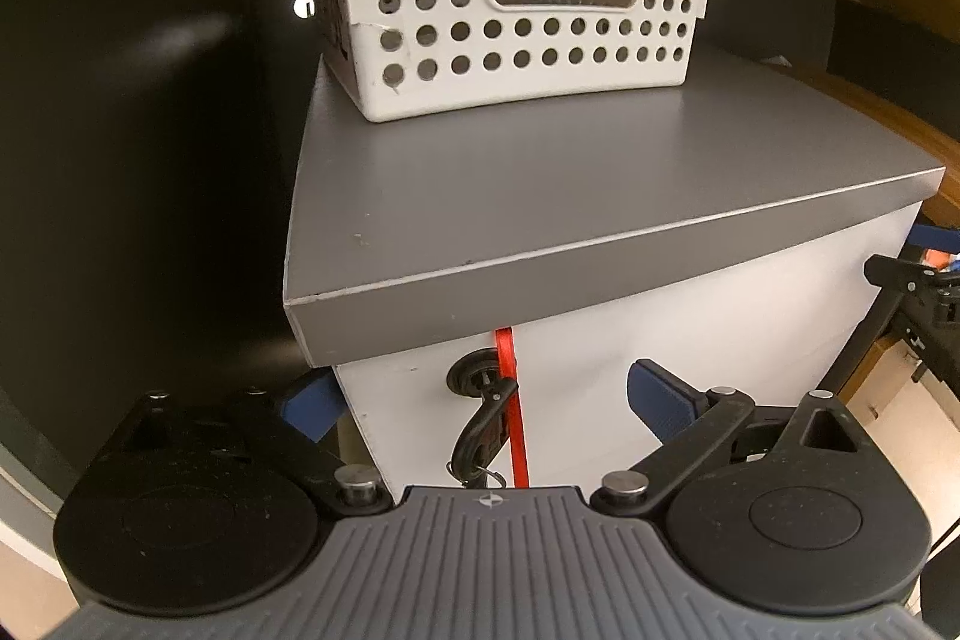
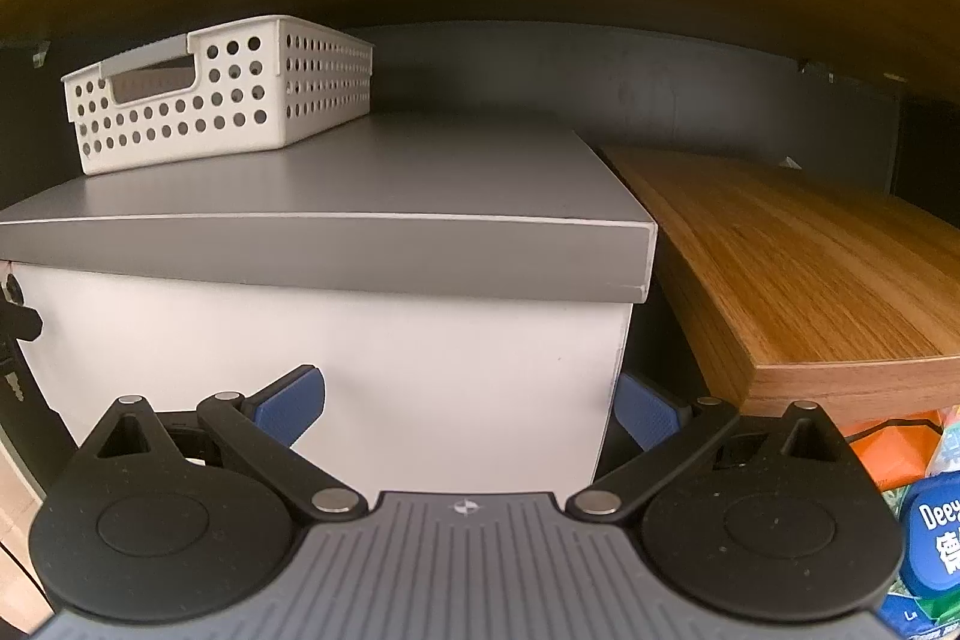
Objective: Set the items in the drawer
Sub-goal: 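Move the left tool to the top drawer front by the red-ribbon key, then pull the top white drawer open with the left tool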
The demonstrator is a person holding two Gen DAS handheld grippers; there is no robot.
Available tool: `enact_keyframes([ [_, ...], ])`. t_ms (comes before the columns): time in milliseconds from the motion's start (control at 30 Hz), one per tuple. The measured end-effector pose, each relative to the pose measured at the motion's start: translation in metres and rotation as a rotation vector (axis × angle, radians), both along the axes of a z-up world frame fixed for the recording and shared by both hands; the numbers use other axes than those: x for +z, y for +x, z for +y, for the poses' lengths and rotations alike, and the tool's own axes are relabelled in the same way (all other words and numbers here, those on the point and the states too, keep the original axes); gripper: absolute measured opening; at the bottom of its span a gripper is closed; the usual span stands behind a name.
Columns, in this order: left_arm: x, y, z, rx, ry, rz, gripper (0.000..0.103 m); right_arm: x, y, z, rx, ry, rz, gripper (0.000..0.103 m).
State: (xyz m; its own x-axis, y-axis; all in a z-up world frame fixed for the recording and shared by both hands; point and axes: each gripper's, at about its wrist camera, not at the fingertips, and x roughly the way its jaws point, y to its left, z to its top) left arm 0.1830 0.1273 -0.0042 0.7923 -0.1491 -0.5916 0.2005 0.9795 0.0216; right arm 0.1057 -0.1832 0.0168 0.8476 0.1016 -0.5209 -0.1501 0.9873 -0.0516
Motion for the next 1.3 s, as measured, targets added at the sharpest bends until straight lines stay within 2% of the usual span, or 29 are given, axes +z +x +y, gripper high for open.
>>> enact_keyframes([
  [200, 0.0, -0.009, 0.002, 0.019, -0.013, -0.002, 0.099, 0.002, -0.013, -0.001, 0.0, 0.003, 0.009, 0.103],
  [733, -0.002, -0.074, -0.016, 0.064, -0.004, 0.001, 0.101, 0.018, -0.08, -0.005, -0.013, 0.019, 0.068, 0.103],
  [1300, 0.0, -0.144, -0.027, 0.101, -0.01, 0.03, 0.101, 0.035, -0.144, -0.015, 0.071, 0.02, 0.17, 0.103],
])
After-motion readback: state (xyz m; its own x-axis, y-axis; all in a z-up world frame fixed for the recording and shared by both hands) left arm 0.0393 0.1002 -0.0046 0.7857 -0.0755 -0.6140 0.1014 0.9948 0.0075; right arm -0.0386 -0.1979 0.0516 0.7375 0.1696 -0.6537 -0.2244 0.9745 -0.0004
